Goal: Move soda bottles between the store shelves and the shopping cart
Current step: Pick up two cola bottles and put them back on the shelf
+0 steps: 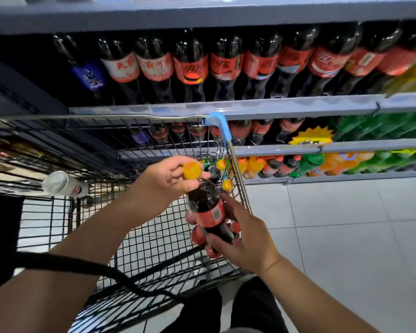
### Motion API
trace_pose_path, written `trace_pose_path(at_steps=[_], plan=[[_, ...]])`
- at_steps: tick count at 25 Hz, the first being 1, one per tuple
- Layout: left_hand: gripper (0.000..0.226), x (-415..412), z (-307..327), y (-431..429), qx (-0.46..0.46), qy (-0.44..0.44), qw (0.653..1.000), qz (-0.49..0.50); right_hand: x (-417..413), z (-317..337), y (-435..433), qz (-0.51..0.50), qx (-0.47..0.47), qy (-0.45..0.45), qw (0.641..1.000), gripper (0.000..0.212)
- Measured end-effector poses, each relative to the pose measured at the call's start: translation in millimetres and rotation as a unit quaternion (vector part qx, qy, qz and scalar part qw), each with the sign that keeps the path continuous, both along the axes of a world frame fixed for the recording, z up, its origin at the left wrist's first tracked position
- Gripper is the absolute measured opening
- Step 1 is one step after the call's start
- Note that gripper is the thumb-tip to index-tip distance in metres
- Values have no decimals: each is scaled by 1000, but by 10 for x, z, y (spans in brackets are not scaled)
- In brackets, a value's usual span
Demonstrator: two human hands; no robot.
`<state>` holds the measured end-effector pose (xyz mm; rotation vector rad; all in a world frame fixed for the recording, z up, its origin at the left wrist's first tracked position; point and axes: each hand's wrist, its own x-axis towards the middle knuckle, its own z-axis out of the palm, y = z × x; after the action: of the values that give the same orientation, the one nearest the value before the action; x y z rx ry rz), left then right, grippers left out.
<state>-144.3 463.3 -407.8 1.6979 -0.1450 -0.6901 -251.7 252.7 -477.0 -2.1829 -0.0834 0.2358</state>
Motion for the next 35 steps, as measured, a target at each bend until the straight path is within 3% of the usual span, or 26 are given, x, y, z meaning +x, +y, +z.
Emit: trace_pose_path(at_steps=[3,7,10,12,13,15,17,19,22,26,29,33,35], plan=[[33,34,-58,-122,-38,33,999,-10,15,-58,-2,-40,20,-27,999,65],[37,126,-135,-227,-70,44,996,-32,26,-133,0,-68,32,-29,997,62],[64,360,-282,-89,-180,122,968,-124,3,-187,6,-84,38,6,996,65],[66,581,-501,-28,-248,193,947,-64,0,-198,5,-88,37,21,995,64],[55,685,-676,-39,-206,195,959,11,6,-189,10,-94,37,28,994,65],[41,830,-1051,-137,38,98,991,84,16,-172,24,-110,36,29,993,64],[55,903,-1403,-261,223,12,974,-37,13,-169,30,-116,31,24,992,65],[70,957,-1650,-410,289,-44,946,-142,7,-172,31,-118,32,29,992,68],[61,1031,-1830,-656,303,-102,933,-167,-8,-197,21,-115,37,35,992,71],[28,1060,-1948,-810,300,-106,932,-171,-22,-211,8,-113,24,32,993,71],[20,1034,-1897,-713,264,-111,941,-179,-25,-228,0,-116,17,42,992,73],[18,894,-1783,-433,213,-89,972,-47,-31,-205,11,-109,18,42,993,73],[27,854,-1655,-290,203,-73,976,36,-22,-199,9,-106,24,36,993,72]])
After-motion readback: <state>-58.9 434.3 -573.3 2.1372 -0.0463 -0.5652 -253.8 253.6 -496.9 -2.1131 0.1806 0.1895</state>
